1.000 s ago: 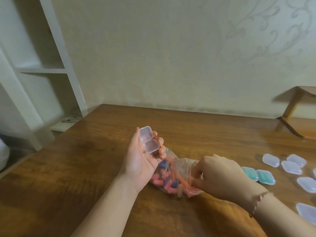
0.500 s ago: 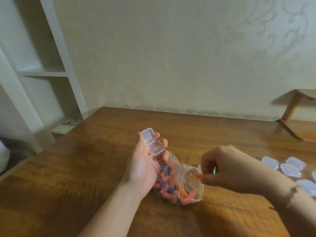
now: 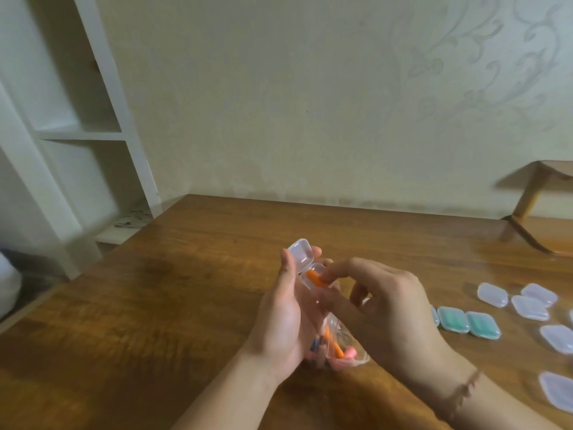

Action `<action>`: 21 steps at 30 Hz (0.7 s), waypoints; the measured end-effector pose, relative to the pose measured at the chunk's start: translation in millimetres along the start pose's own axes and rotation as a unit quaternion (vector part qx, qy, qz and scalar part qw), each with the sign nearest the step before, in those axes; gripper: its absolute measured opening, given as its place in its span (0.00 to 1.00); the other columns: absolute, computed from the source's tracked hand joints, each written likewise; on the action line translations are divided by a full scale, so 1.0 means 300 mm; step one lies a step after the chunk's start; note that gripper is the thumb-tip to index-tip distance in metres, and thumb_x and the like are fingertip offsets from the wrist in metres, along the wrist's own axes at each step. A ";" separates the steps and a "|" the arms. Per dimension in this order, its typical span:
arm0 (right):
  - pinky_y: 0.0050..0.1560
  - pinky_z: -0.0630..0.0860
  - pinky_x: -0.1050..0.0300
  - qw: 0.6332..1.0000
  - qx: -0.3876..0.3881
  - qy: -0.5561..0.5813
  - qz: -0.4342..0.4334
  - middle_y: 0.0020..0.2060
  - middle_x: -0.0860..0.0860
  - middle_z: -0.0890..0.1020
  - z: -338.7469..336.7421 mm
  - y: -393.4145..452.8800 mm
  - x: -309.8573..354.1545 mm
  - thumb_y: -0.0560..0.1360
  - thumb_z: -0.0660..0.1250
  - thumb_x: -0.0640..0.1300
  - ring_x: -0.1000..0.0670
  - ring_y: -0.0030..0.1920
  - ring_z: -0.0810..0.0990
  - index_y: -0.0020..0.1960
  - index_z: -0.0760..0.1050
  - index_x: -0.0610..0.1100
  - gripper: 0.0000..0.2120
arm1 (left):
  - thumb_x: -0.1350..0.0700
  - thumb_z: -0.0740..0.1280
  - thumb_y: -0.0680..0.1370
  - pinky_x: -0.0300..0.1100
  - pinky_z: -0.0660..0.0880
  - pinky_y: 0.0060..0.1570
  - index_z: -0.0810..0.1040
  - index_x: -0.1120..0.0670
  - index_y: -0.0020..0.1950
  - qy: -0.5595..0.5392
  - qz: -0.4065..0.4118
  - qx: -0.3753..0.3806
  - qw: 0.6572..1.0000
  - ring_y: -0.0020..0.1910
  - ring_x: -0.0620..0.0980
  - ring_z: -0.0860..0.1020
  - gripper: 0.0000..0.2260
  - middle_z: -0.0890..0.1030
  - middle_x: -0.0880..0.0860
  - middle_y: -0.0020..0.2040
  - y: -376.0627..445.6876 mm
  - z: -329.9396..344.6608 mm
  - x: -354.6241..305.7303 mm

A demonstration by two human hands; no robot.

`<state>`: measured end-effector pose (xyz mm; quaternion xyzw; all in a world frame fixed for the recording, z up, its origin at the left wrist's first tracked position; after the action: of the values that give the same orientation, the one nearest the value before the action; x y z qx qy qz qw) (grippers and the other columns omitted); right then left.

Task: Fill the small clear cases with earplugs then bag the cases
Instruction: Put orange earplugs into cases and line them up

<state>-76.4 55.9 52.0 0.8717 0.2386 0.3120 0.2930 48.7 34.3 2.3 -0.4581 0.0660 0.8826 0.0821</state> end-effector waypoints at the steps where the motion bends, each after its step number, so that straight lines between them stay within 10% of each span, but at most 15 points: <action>1: 0.28 0.72 0.69 1.000 -0.003 -0.003 -0.001 0.37 0.63 0.82 0.007 -0.005 -0.002 0.67 0.77 0.50 0.67 0.28 0.70 0.44 0.81 0.54 0.08 | 0.39 0.51 0.81 0.44 0.78 0.46 0.75 0.55 0.61 0.000 -0.002 0.002 1.000 0.44 0.50 0.78 0.23 0.78 0.56 0.44 -0.001 0.002 0.001; 10: 0.29 0.76 0.61 1.000 0.010 -0.004 0.001 0.43 0.64 0.82 0.038 -0.011 -0.017 0.71 0.67 0.61 0.63 0.32 0.74 0.44 0.82 0.56 0.10 | 0.38 0.54 0.79 0.48 0.76 0.54 0.76 0.54 0.62 0.011 -0.007 0.005 1.000 0.53 0.54 0.78 0.24 0.78 0.59 0.52 0.003 -0.005 0.015; 16: 0.29 0.71 0.67 0.999 -0.013 0.052 0.001 0.37 0.61 0.80 -0.077 0.045 -0.006 0.73 0.70 0.55 0.56 0.30 0.77 0.41 0.80 0.54 0.06 | 0.39 0.57 0.79 0.44 0.75 0.43 0.78 0.55 0.55 -0.041 0.003 -0.010 0.999 0.41 0.51 0.77 0.22 0.78 0.57 0.45 0.010 -0.012 0.000; 21: 0.40 0.76 0.71 0.928 0.348 -0.092 0.098 0.36 0.66 0.81 -0.090 0.036 -0.070 0.71 0.71 0.55 0.68 0.40 0.78 0.41 0.81 0.60 0.02 | 0.39 0.58 0.77 0.44 0.71 0.43 0.76 0.55 0.55 -0.048 0.011 -0.070 0.996 0.37 0.49 0.74 0.21 0.78 0.55 0.44 0.030 -0.035 -0.013</action>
<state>-106.9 45.2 67.7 0.9628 0.2178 0.1551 -0.0396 57.5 23.2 -0.2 -0.4191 0.0053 0.9069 0.0433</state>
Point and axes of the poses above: each hand's wrist, its own y-axis towards the middle knuckle, its own z-axis out of the palm, x = y × z, the point moved 3 cm from there along y, towards the middle knuckle
